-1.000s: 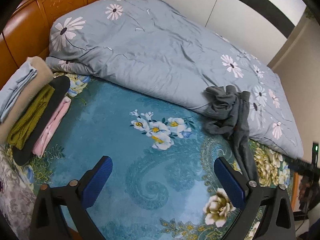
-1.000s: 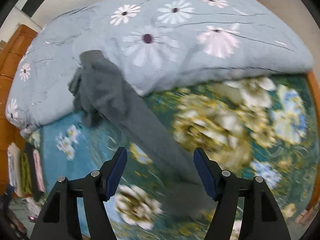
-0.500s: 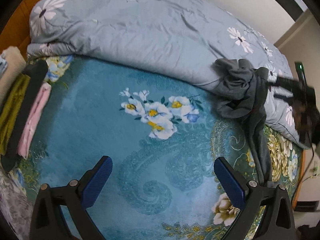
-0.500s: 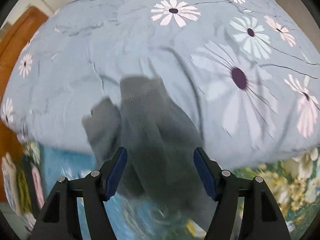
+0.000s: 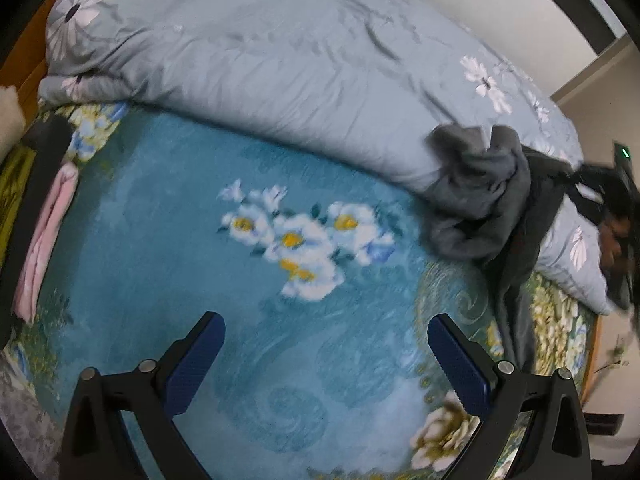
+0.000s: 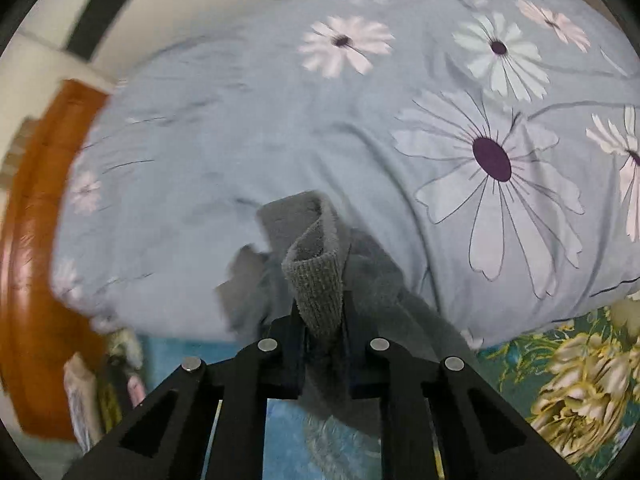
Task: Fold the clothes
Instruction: 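Grasp the waistband with the left gripper while the right gripper holds the cuff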
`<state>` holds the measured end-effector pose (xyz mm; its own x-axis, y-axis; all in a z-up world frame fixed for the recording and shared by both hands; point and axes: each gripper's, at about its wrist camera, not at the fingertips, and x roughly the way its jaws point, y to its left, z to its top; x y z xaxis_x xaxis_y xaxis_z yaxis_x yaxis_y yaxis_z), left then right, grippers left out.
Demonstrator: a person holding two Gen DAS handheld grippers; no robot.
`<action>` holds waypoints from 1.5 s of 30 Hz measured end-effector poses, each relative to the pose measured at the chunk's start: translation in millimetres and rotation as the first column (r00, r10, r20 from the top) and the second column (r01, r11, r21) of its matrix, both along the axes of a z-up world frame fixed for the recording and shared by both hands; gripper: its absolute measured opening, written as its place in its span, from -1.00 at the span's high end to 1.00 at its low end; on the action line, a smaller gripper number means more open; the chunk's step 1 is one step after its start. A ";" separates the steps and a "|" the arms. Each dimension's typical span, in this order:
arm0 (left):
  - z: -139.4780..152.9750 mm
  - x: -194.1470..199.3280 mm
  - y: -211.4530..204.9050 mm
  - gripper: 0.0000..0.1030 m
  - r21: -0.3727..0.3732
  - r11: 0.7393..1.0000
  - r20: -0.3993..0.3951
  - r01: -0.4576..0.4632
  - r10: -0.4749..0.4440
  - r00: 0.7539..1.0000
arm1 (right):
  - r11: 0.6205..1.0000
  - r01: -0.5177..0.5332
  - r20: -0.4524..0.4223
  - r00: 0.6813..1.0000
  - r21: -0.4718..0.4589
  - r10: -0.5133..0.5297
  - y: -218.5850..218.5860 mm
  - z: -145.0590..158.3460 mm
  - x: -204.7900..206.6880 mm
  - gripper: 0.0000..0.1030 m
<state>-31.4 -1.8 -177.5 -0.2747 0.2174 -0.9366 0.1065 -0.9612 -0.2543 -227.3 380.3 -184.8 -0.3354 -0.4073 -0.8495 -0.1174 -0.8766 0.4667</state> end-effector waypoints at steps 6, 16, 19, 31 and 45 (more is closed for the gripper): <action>36.2 -37.6 47.1 -1.00 0.065 0.989 -0.116 0.136 -0.127 0.985 | 0.985 -0.165 -0.113 0.981 -0.050 0.158 4.7 74.6 84.7 0.74; 59.4 -32.3 152.6 -1.00 0.059 0.876 -0.188 0.479 -0.462 0.867 | 0.975 -0.220 -0.115 0.970 -0.031 0.215 29.3 128.0 200.6 0.74; 50.0 -32.9 181.3 -1.00 0.007 0.795 -0.185 0.607 -0.596 0.782 | 0.975 -0.222 -0.096 0.971 -0.009 0.221 34.3 126.1 220.5 0.74; -25.4 -66.3 271.4 -1.00 0.021 0.536 -0.041 0.844 -0.843 0.536 | 0.998 -0.058 0.018 0.998 -0.019 0.059 66.6 78.5 271.5 0.74; -88.3 -54.4 338.7 -0.30 0.129 0.226 0.097 0.966 -0.972 0.214 | 1.000 0.018 0.110 0.994 -0.021 -0.016 87.9 53.9 310.2 0.74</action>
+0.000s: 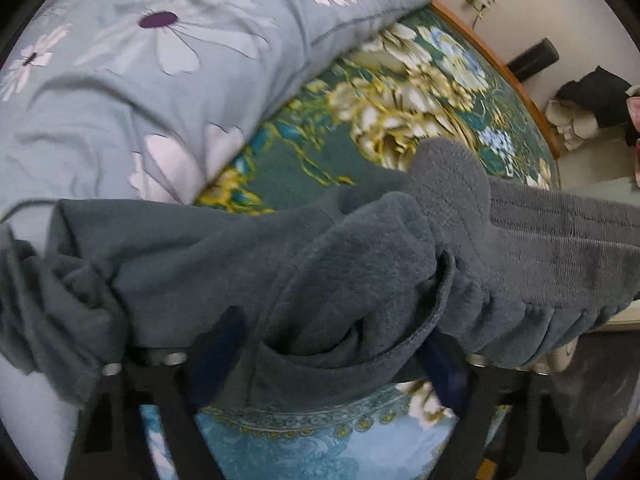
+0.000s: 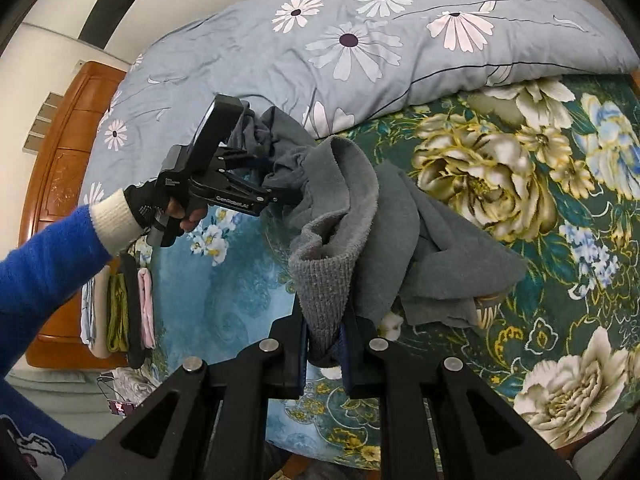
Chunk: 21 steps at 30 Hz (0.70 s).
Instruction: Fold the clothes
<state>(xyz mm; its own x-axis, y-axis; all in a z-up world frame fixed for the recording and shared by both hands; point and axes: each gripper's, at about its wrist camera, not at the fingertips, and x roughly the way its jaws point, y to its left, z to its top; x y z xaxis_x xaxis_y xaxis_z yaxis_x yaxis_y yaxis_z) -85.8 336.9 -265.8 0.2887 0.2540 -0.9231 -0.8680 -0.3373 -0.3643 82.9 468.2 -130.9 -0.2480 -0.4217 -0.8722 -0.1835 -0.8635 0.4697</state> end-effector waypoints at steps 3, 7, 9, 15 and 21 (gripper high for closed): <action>3.0 4.5 -2.6 0.13 0.008 0.999 0.008 -0.037 0.037 0.999 | 1.000 0.015 -0.004 1.000 0.001 -0.015 5.9 1.6 -0.8 0.74; 20.1 6.9 -15.1 0.67 0.052 0.988 -0.021 -0.145 0.146 0.989 | 0.999 0.054 -0.017 0.998 -0.004 -0.054 17.9 5.3 -5.6 0.74; 34.9 6.8 -22.9 0.71 0.089 0.971 -0.042 -0.220 0.225 0.974 | 0.997 0.078 -0.037 0.996 0.005 -0.078 23.7 11.6 -9.2 0.74; 130.5 11.5 -62.8 0.72 0.255 0.868 -0.132 -0.426 0.468 0.874 | 0.987 0.146 -0.142 0.980 0.065 -0.136 49.2 48.3 -33.7 0.74; 236.8 34.4 -68.3 0.73 0.383 0.812 -0.232 -0.442 0.547 0.804 | 0.976 0.198 -0.294 0.942 0.091 -0.164 79.6 106.8 -74.9 0.74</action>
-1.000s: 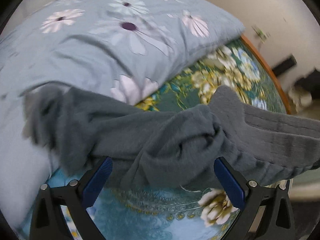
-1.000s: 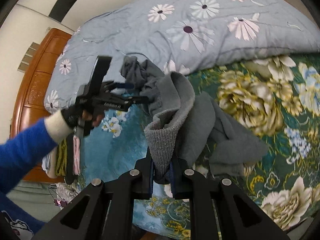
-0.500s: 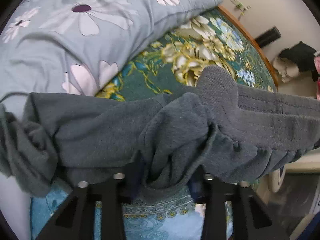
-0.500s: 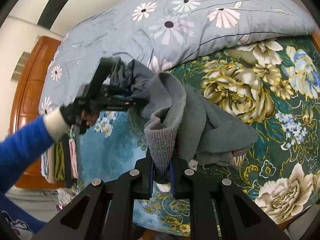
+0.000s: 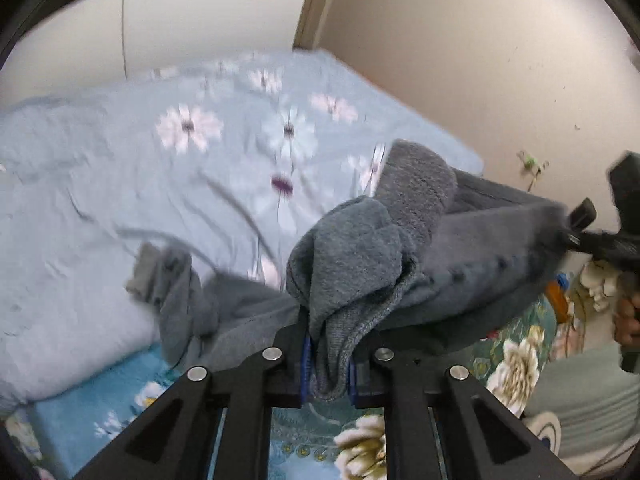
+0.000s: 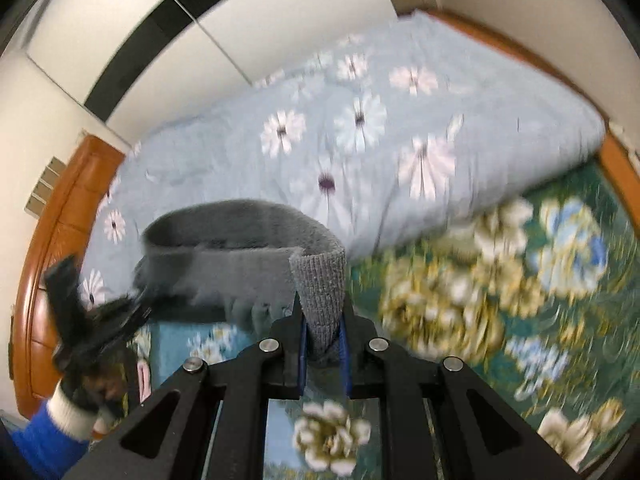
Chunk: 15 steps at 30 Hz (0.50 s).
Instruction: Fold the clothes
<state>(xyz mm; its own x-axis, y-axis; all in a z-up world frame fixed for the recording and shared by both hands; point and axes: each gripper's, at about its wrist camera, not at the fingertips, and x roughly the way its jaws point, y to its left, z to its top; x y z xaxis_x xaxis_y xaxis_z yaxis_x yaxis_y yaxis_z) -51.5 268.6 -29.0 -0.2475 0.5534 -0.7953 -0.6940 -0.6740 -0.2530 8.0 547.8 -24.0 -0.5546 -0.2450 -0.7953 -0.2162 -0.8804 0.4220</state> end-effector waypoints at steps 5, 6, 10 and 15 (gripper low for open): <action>70.6 33.6 27.2 0.73 0.045 0.999 -0.078 -0.012 0.016 0.997 | 0.998 0.041 -0.135 0.990 0.040 -0.036 31.0 59.8 -16.7 0.74; 80.2 39.7 34.3 0.73 0.057 0.998 -0.078 -0.015 0.019 0.997 | 0.997 0.051 -0.158 0.987 0.050 -0.042 38.4 72.0 -17.0 0.74; 119.6 84.7 77.5 0.74 0.122 0.991 -0.095 0.062 -0.050 0.994 | 0.986 0.132 -0.207 0.972 0.105 -0.109 81.9 118.1 2.6 0.74; 176.3 145.2 119.9 0.74 0.269 0.939 -0.138 0.215 -0.184 0.973 | 0.946 0.239 -0.315 0.935 0.217 -0.164 124.7 211.4 44.0 0.74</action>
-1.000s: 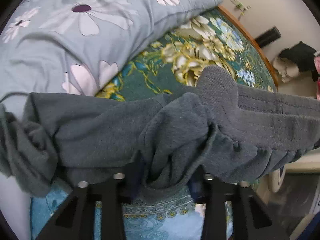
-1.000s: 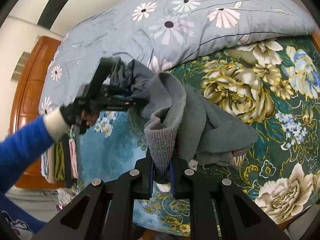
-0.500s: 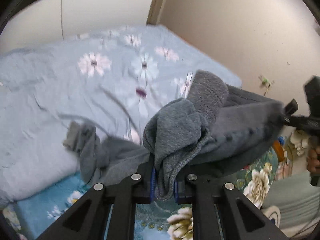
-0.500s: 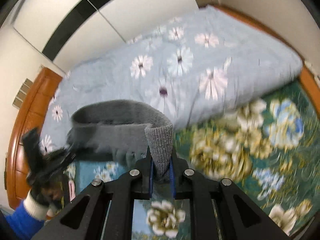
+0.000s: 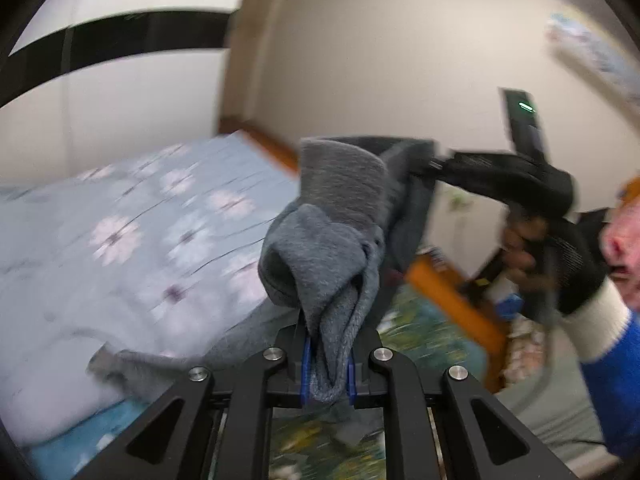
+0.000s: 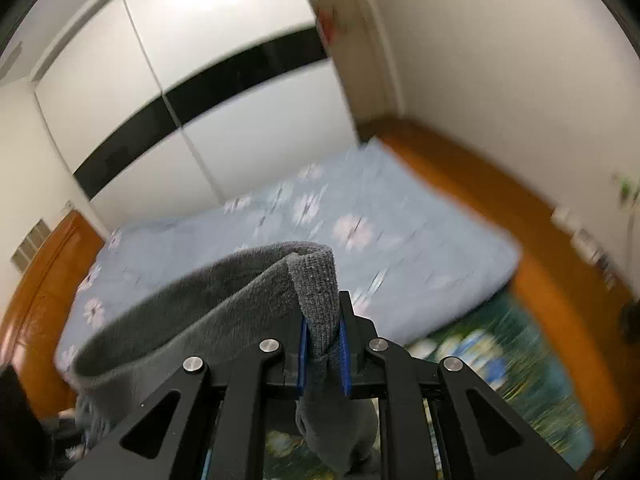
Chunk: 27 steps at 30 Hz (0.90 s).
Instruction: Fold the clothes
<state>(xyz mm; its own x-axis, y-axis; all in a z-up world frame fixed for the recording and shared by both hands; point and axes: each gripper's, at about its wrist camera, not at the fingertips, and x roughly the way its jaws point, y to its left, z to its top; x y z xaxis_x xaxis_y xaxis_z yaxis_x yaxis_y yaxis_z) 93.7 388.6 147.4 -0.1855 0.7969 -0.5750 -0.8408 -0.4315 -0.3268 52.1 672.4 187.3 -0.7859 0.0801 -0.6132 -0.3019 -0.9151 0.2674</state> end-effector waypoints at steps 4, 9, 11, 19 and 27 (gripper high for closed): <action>57.4 26.1 -8.0 0.74 0.190 0.981 -0.005 0.049 -0.049 0.999 | 0.987 -0.005 -0.114 0.993 0.162 0.024 -11.8 99.6 10.3 0.74; 84.7 19.4 -56.6 0.74 0.291 0.956 -0.019 -0.034 0.042 0.999 | 0.942 -0.142 -0.134 0.973 0.303 0.190 -89.7 158.6 -29.9 0.74; 61.8 1.7 -87.4 0.74 0.262 0.958 0.037 -0.117 0.111 0.993 | 0.917 -0.222 -0.080 0.962 0.332 0.262 -130.1 151.3 -56.3 0.74; -115.9 -40.4 -245.5 0.74 -0.049 0.891 0.305 -0.452 0.444 0.842 | 0.838 -0.534 0.273 0.827 0.114 0.491 -305.0 -51.8 -160.1 0.74; -311.9 12.1 -433.4 0.74 -0.391 0.664 0.566 -0.637 0.719 0.402 | 0.653 -0.747 0.542 0.500 -0.124 0.676 -519.7 -272.3 -166.4 0.74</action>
<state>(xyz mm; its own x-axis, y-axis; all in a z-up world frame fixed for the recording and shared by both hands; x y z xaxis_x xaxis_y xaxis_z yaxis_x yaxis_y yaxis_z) 105.8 -44.9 -164.5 -0.2047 0.5128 -0.8338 0.1515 -0.8250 -0.5445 -114.4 152.7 -85.0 -0.1849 -0.2686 -0.9453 0.4160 -0.8929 0.1723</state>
